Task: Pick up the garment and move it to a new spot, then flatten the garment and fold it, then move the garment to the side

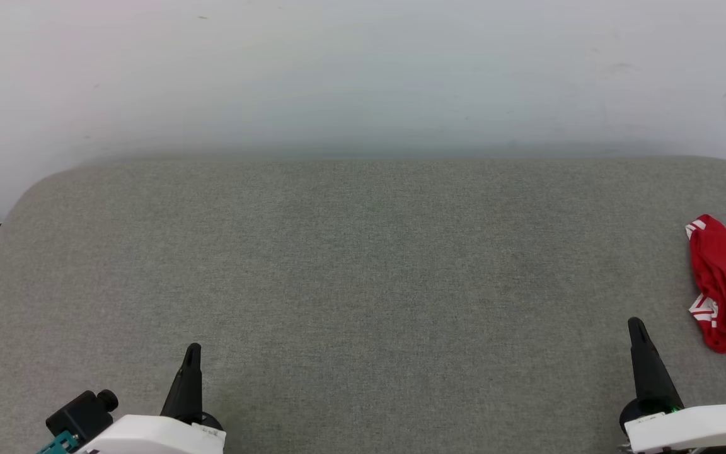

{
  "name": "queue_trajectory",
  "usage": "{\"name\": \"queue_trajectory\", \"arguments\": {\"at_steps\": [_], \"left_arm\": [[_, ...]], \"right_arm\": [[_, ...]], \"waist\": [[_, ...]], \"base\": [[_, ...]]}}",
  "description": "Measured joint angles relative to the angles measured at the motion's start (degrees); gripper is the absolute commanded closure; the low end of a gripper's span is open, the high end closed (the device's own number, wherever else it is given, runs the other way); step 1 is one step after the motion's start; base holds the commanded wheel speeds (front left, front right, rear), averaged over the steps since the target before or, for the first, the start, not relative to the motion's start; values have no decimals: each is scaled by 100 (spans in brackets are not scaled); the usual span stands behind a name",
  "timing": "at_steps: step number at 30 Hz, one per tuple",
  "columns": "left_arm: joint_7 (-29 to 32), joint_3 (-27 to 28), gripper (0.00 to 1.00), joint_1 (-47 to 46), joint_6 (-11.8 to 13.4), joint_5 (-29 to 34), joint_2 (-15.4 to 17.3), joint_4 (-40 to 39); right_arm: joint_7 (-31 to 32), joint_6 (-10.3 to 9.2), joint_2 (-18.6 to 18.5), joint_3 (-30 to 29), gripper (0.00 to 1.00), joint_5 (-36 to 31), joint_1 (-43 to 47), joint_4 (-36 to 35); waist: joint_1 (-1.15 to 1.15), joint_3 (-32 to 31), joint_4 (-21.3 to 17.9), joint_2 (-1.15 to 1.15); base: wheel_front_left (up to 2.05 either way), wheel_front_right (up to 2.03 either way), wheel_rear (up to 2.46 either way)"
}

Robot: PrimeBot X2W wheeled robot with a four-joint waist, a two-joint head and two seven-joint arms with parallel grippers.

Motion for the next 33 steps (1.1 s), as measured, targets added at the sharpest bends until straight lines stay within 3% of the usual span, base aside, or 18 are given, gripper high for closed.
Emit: {"name": "queue_trajectory", "arguments": {"at_steps": [33], "left_arm": [[537, 231, 100, -416, -134, -2234, 2, 249]], "right_arm": [[514, -2, -23, -70, 100, 2153, -424, 344]], "waist": [[0, 33, -22, 0]], "base": [[0, 0, 0]]}}
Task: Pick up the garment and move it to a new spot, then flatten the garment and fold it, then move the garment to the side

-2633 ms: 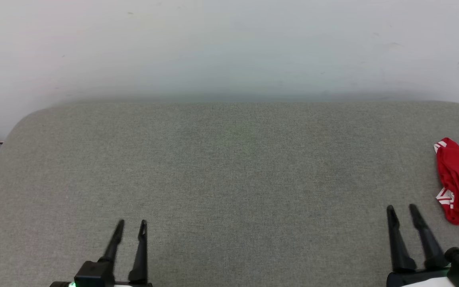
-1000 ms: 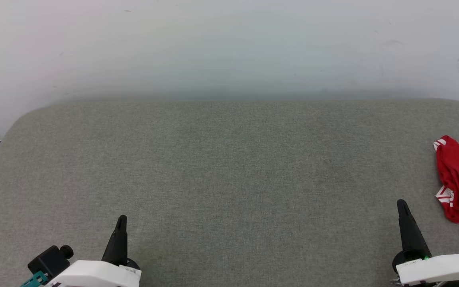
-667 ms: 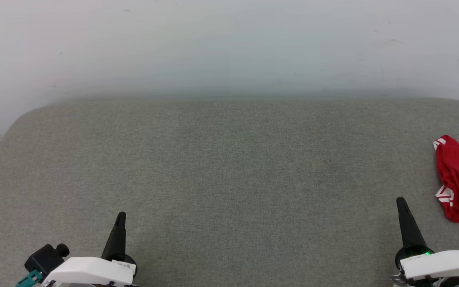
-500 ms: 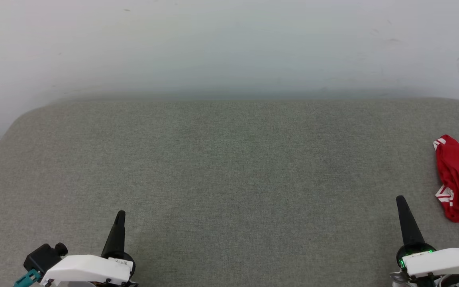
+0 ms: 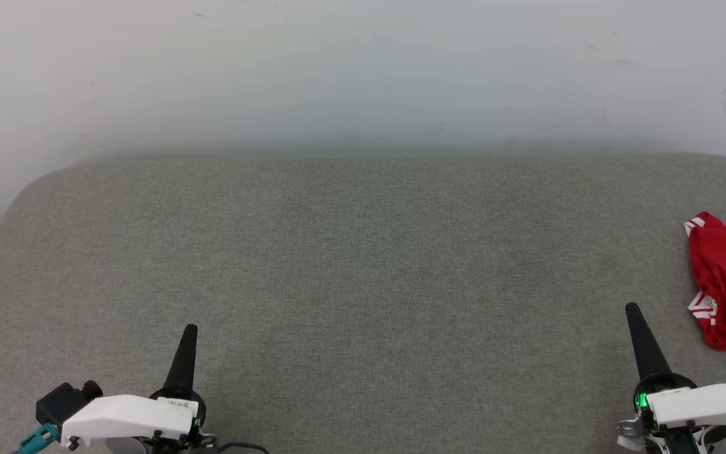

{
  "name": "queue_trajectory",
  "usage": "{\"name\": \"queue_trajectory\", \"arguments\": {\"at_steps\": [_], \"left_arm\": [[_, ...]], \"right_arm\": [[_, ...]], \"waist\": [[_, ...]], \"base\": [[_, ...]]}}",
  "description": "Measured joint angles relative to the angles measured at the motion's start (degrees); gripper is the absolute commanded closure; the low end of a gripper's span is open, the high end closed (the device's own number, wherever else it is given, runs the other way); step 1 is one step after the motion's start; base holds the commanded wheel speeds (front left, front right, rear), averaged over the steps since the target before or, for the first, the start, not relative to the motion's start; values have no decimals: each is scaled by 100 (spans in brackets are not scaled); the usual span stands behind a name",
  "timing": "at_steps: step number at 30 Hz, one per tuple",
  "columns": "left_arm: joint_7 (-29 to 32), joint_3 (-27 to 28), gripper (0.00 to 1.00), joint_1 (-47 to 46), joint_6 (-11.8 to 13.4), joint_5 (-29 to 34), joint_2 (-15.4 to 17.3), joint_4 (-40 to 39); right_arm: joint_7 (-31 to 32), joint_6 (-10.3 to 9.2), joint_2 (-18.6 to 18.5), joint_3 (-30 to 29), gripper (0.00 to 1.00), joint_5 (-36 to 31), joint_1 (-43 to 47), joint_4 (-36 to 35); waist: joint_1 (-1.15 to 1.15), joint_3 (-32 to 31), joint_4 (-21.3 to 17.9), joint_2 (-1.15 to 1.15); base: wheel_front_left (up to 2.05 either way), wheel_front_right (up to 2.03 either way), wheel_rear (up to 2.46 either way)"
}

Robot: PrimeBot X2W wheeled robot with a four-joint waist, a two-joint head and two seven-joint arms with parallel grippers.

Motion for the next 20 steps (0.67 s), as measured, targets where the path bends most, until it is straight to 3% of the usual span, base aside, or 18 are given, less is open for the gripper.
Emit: {"name": "queue_trajectory", "arguments": {"at_steps": [20], "left_arm": [[269, 131, 100, -175, -89, -1053, -3, 125]], "right_arm": [[287, 0, 0, -57, 100, 1011, -199, 167]], "waist": [[-1, 20, -14, 0]], "base": [[0, 0, 0]]}}
